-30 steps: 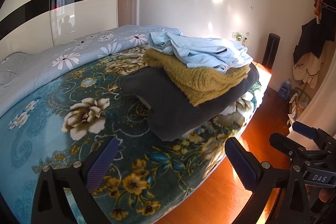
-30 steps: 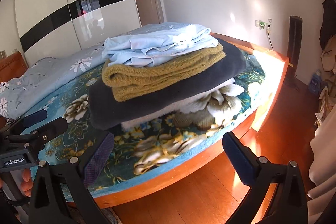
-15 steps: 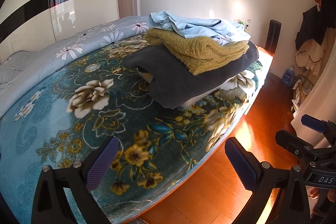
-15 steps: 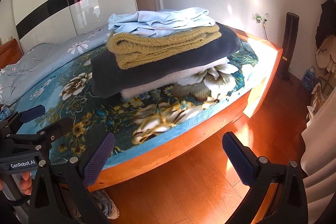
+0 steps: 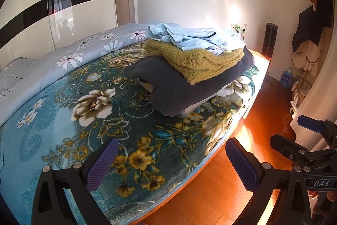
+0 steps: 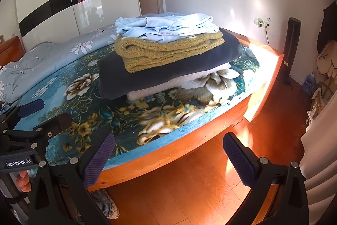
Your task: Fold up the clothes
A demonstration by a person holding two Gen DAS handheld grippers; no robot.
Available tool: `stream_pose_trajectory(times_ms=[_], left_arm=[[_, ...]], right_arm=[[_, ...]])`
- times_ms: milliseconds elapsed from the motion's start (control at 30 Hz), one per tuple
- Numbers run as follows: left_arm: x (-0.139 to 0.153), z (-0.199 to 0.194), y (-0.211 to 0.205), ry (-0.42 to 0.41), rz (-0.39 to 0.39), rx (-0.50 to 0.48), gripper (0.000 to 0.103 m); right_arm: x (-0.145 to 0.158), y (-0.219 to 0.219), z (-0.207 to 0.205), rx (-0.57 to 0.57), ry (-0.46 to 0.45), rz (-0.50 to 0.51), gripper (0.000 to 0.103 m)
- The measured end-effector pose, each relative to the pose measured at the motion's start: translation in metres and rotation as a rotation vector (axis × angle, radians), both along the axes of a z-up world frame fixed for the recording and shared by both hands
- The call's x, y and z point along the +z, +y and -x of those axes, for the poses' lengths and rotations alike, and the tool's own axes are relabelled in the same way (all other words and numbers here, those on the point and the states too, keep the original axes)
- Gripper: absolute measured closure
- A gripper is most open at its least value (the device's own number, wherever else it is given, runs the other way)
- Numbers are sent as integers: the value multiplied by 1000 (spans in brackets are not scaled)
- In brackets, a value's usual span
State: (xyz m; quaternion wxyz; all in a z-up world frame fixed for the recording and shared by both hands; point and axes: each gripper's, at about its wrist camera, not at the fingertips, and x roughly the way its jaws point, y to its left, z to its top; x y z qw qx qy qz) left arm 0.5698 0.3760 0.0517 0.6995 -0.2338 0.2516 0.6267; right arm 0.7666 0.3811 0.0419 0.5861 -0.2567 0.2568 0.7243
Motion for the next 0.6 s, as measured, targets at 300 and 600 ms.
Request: stream_pose_trajectory(times_ms=[300, 600], left_arm=[[4, 0, -4, 6, -7, 2, 0], [4, 4, -8, -3, -7, 6, 0]], right_arm=[[4, -4, -1, -8, -16, -8, 0], [7, -6, 1, -4, -21, -14, 0]])
